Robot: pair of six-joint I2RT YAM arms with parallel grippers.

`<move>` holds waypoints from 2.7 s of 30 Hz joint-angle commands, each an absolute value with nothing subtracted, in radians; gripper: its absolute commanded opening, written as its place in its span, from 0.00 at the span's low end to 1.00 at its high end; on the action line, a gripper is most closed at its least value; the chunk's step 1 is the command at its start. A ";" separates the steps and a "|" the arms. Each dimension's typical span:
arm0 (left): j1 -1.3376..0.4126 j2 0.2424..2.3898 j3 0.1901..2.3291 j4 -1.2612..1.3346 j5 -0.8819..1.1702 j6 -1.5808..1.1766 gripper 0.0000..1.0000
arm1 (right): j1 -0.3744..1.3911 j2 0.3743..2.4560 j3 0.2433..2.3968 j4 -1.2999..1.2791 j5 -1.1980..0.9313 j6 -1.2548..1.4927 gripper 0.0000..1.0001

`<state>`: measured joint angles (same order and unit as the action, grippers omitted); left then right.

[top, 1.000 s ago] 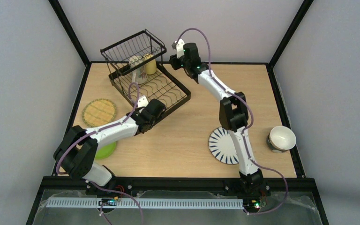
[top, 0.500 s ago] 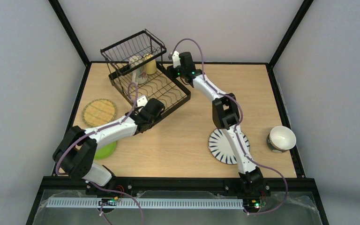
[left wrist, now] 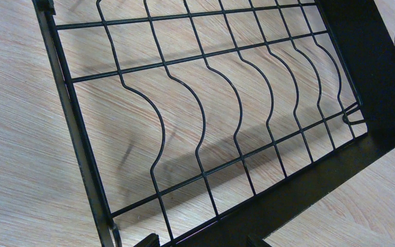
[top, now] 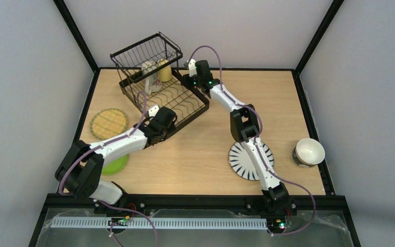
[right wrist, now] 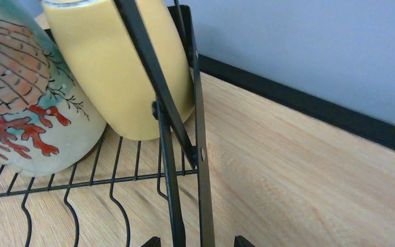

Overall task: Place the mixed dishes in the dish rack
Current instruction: Move the dish rack to the center of the board.

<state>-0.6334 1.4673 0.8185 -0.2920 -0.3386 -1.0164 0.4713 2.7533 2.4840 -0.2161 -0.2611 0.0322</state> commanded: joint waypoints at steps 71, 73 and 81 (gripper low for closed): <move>-0.630 1.290 0.667 -0.733 -0.272 -0.985 0.99 | 0.622 2.447 2.509 -0.016 -0.203 -0.048 0.00; -0.630 1.256 0.681 -0.742 -0.286 -0.978 0.99 | 0.624 2.441 2.503 -0.019 -0.200 -0.050 0.00; -0.648 1.138 0.740 -0.795 -0.359 -0.967 0.99 | 0.632 2.417 2.485 -0.022 -0.194 -0.050 0.00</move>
